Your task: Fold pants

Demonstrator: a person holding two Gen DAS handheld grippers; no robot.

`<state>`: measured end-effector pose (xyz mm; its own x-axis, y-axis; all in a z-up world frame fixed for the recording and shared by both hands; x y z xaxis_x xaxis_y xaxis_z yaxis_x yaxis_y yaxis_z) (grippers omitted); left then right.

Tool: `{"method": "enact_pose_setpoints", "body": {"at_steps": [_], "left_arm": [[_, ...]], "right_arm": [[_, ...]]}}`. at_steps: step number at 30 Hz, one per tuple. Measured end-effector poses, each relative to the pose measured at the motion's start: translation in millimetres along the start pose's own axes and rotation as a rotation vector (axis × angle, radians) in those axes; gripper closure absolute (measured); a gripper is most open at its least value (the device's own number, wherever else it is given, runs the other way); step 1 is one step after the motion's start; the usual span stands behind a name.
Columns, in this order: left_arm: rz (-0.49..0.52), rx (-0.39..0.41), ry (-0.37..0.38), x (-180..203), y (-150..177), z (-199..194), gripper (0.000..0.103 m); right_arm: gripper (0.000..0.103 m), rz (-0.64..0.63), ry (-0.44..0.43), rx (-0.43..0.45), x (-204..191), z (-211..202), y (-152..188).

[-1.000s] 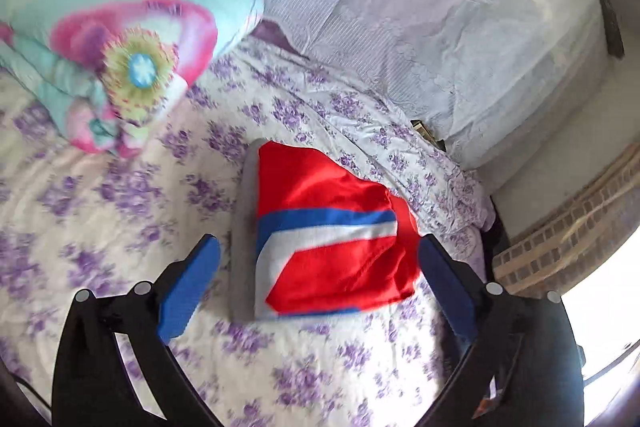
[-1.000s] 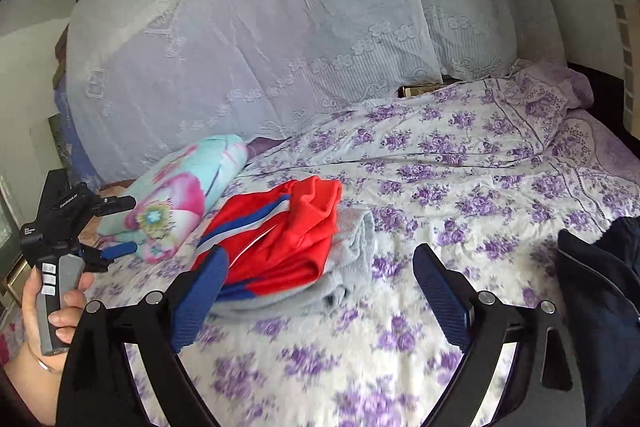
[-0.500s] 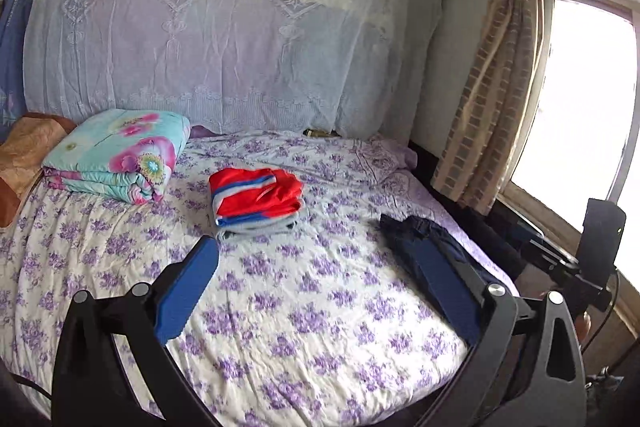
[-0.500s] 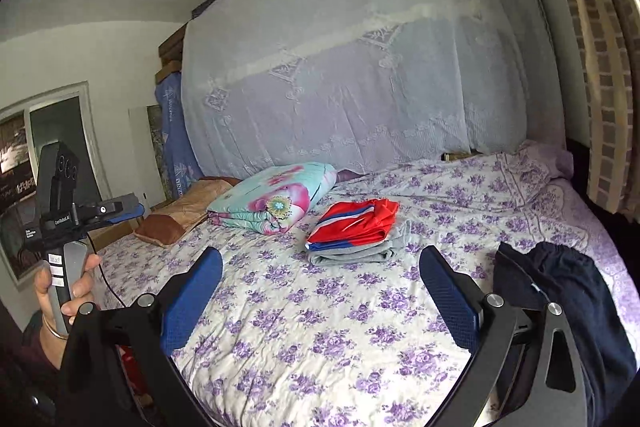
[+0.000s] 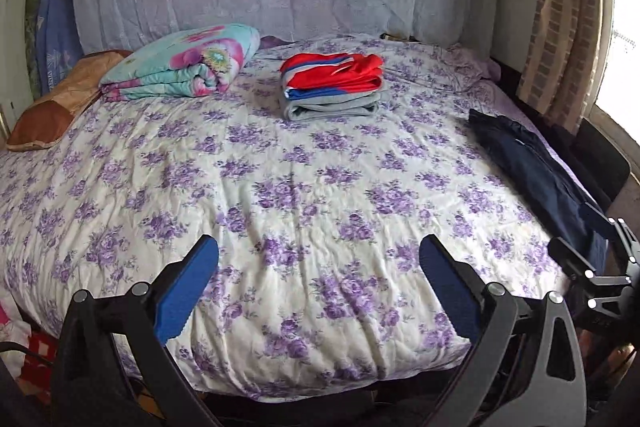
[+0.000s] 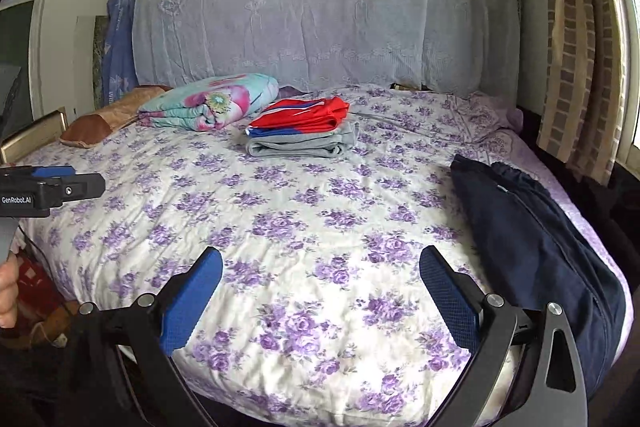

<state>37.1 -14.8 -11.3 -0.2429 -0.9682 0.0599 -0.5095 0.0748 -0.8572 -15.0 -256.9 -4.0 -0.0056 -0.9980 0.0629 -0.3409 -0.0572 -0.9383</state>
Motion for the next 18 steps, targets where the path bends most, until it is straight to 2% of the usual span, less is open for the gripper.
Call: {"method": "enact_pose_setpoints", "body": {"at_steps": [5, 9, 14, 18], "left_arm": [[0.032, 0.037, -0.134, -19, 10, 10, 0.005], [0.054, 0.061, -0.208, -28, 9, 16, 0.005], [0.064, 0.109, -0.239, -30, 7, 20, 0.005], [0.08, 0.097, -0.243, -29, 10, 31, 0.005]], "right_arm": [[0.004, 0.029, 0.042, -0.005, 18, 15, -2], [0.004, 0.056, 0.075, -0.005, 31, 28, -4], [0.004, 0.099, 0.088, -0.017, 39, 42, 6], [0.004, 0.116, 0.078, -0.048, 37, 53, 19]]}}
Point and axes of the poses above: each gripper's, at about its wrist camera, not at the fingertips, and z roughly the way its jaws point, x to its right, y to its underside, the point moved 10 cm from there along z, roughly the way its jaws point, and after that the axes turned 8 degrees about x, right-handed, at the moved point
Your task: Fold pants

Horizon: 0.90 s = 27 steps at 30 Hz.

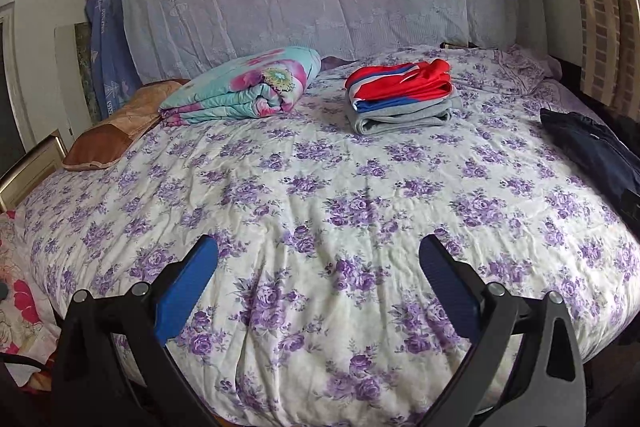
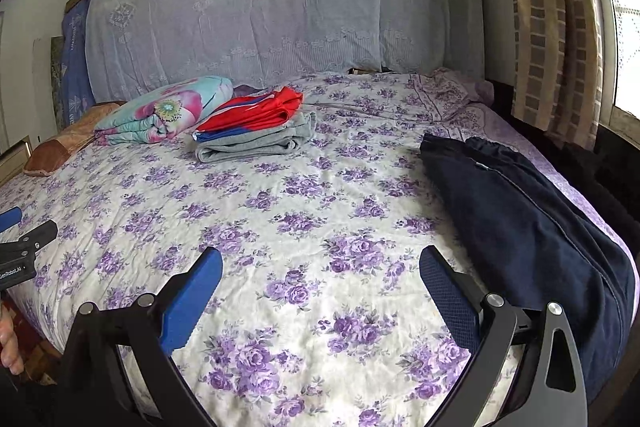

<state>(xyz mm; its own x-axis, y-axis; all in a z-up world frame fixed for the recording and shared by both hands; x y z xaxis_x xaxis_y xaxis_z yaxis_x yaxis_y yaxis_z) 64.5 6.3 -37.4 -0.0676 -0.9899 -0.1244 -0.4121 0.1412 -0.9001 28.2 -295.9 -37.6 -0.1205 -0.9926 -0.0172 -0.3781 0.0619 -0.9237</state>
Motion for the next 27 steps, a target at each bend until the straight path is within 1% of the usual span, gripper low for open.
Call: {"method": "enact_pose_setpoints", "body": {"at_steps": [9, 14, 18, 20, 22, 27], "left_arm": [[-0.037, -0.055, 0.03, 5, 16, 21, 0.005], [-0.021, -0.047, 0.01, 4, 16, 23, 0.005], [-0.004, -0.006, 0.0, 5, 11, 21, 0.005], [-0.006, -0.01, 0.022, 8, 10, 22, 0.005], [-0.013, -0.019, 0.028, 8, 10, 23, 0.005], [-0.037, -0.049, 0.015, 2, 11, 26, 0.005]], "right_arm": [[0.004, -0.009, -0.017, -0.039, -8, 13, 16], [0.004, -0.009, -0.02, -0.044, -9, 16, 18], [0.004, -0.008, -0.033, -0.06, -10, 19, 21], [0.004, -0.011, -0.034, -0.06, -11, 19, 21], [0.004, -0.013, -0.032, -0.055, -10, 18, 20], [0.004, -0.013, -0.022, -0.046, -8, 15, 18]]}}
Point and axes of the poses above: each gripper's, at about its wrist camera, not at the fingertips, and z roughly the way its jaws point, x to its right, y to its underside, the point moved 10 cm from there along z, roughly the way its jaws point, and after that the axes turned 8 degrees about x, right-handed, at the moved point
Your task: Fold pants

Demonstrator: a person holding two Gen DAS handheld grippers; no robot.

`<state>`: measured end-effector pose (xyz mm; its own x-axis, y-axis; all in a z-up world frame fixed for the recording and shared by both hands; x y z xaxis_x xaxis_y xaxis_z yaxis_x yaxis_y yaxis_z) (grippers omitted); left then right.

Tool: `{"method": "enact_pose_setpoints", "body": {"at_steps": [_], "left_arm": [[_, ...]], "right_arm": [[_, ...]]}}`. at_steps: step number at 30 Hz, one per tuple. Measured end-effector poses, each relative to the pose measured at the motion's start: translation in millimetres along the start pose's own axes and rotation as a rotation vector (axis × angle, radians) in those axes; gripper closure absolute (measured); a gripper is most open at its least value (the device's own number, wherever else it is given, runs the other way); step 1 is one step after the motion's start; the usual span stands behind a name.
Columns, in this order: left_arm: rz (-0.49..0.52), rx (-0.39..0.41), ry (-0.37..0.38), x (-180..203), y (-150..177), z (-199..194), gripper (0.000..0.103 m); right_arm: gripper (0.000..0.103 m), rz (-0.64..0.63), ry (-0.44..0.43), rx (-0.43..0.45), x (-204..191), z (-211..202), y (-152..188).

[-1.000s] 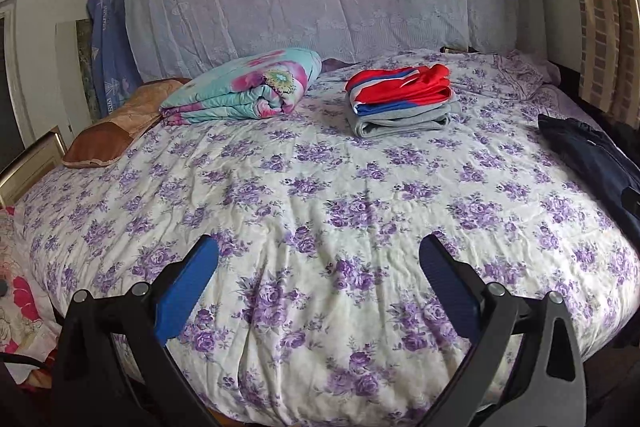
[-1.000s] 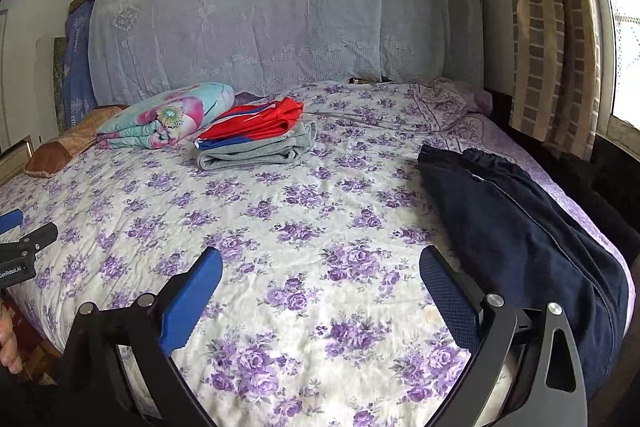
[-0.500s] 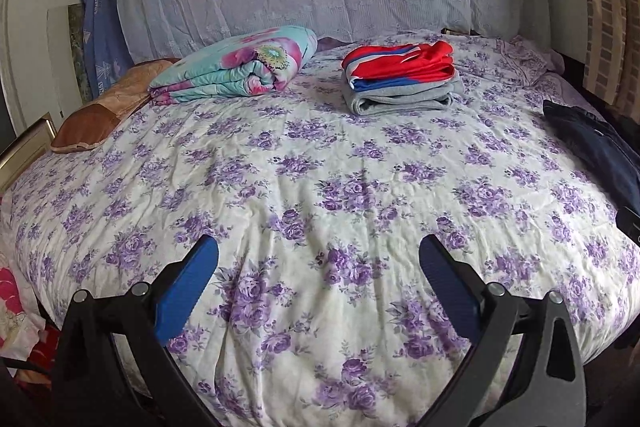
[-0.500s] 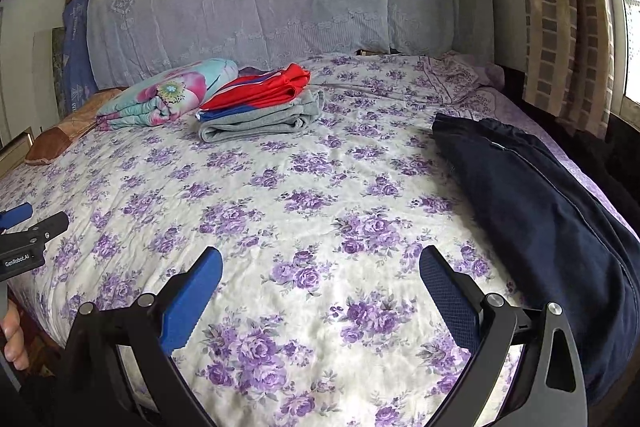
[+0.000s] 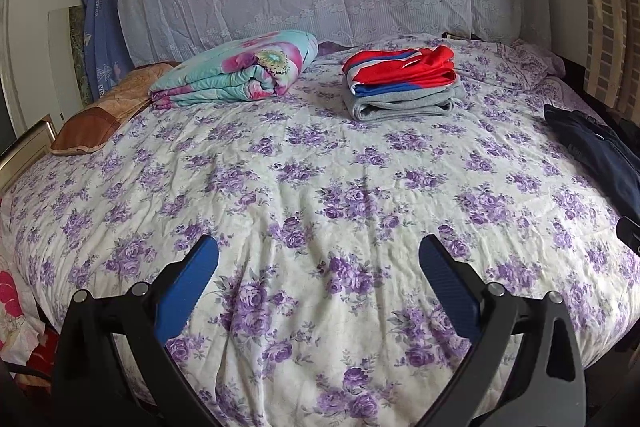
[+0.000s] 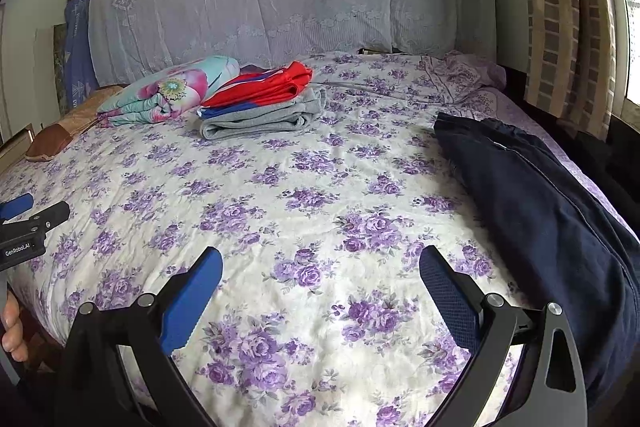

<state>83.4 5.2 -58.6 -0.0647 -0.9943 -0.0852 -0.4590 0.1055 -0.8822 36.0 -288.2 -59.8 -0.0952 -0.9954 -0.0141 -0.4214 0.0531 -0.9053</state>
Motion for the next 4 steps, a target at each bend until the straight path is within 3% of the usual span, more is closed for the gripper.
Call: {"method": "enact_pose_setpoints", "body": {"at_steps": [4], "left_arm": [[-0.015, -0.02, -0.01, -5.9, 3.0, 3.3, 0.005]], "right_arm": [[0.004, -0.004, 0.001, 0.001, 0.1, -0.3, -0.2]]}}
Point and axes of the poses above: each gripper's, at about its wrist camera, not at the fingertips, and z roughly the way its jaws point, x to its right, y to its underside, the point moved 10 cm from there along z, roughly the way its jaws point, and after that the axes turned 8 degrees about x, right-handed, at the moved point
